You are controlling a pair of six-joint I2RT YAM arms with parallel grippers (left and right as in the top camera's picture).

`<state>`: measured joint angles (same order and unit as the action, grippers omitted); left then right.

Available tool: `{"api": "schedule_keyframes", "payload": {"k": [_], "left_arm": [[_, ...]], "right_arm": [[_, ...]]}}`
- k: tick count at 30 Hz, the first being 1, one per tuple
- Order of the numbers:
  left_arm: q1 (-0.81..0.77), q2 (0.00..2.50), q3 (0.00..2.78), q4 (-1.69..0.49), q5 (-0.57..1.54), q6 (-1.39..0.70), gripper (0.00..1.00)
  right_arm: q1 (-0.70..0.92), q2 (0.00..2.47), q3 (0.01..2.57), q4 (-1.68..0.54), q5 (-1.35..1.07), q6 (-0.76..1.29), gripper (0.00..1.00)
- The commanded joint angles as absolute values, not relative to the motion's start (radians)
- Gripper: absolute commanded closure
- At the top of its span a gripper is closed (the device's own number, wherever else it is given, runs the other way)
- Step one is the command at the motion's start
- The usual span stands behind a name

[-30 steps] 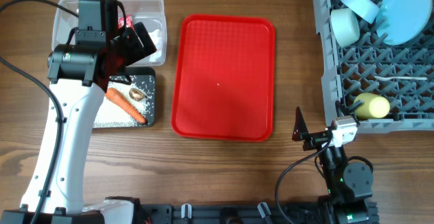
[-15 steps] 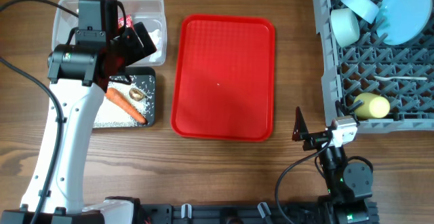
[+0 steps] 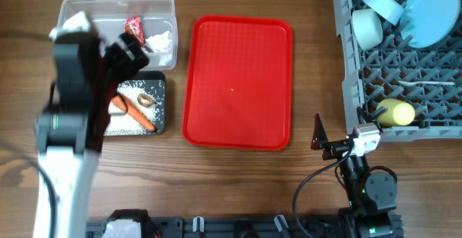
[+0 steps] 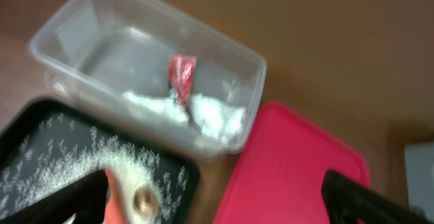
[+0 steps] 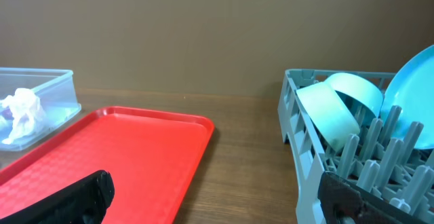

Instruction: Sort waste into correct bins and load items into the dishwasher rack

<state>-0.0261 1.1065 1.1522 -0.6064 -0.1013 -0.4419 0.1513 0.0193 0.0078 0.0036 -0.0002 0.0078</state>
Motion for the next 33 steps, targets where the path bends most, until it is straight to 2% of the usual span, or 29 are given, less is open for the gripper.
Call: {"api": "schedule_keyframes", "payload": {"k": [1,4,9,20,33], "left_arm": [[0.043,0.882,0.748,-0.322,0.038,-0.400,0.00],[0.072,0.713,0.482,-0.100,0.118,-0.362,0.00],[0.075,0.476,0.214,0.064,0.130,-0.344,0.00],[0.059,0.240,0.086,0.062,0.123,-0.212,0.00],[0.048,0.060,0.006,-0.004,0.102,-0.212,0.00]], "right_arm": [[0.147,0.011,0.005,0.006,-0.017,0.027,0.00],[0.147,0.011,0.005,0.006,-0.017,0.027,0.00],[0.147,0.011,0.005,0.006,-0.017,0.027,0.00],[0.147,0.011,0.005,0.006,-0.017,0.027,0.00],[0.147,0.011,0.005,0.006,-0.017,0.027,0.00]]}}
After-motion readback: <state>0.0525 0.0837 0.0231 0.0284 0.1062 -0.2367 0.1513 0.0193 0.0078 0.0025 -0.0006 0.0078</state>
